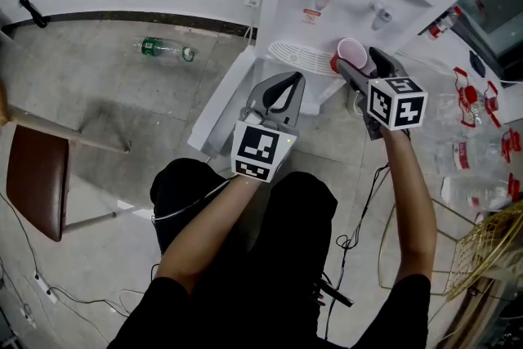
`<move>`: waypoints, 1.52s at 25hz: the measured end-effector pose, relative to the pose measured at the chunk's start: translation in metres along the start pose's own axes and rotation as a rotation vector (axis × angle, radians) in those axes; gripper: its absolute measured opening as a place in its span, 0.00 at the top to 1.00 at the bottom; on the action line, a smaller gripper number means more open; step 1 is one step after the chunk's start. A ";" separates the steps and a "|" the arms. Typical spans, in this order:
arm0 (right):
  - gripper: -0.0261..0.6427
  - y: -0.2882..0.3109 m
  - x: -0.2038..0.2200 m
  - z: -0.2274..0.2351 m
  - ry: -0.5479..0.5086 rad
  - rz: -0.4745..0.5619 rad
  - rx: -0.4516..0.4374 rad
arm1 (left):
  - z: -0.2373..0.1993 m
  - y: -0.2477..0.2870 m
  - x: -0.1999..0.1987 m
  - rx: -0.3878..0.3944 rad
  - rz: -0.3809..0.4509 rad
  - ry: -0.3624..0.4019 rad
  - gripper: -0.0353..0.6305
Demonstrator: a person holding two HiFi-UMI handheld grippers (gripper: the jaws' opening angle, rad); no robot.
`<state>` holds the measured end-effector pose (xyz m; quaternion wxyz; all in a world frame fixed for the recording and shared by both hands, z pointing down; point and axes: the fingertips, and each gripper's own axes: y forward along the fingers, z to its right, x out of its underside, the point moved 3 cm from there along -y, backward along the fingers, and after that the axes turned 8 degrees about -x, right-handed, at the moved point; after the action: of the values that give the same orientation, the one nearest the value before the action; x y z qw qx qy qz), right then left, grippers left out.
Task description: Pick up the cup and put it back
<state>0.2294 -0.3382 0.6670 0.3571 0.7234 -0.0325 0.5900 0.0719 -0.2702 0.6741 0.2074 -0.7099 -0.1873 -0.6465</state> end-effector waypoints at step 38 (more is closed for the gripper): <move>0.97 -0.197 0.024 -0.111 0.639 -0.177 0.020 | 0.074 -0.078 -0.189 -0.096 -0.351 -0.048 0.94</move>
<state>0.2369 -0.1219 0.5993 0.3918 0.5054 0.1500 0.7540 0.0745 -0.1641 0.4842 0.0526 -0.6908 -0.2822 -0.6637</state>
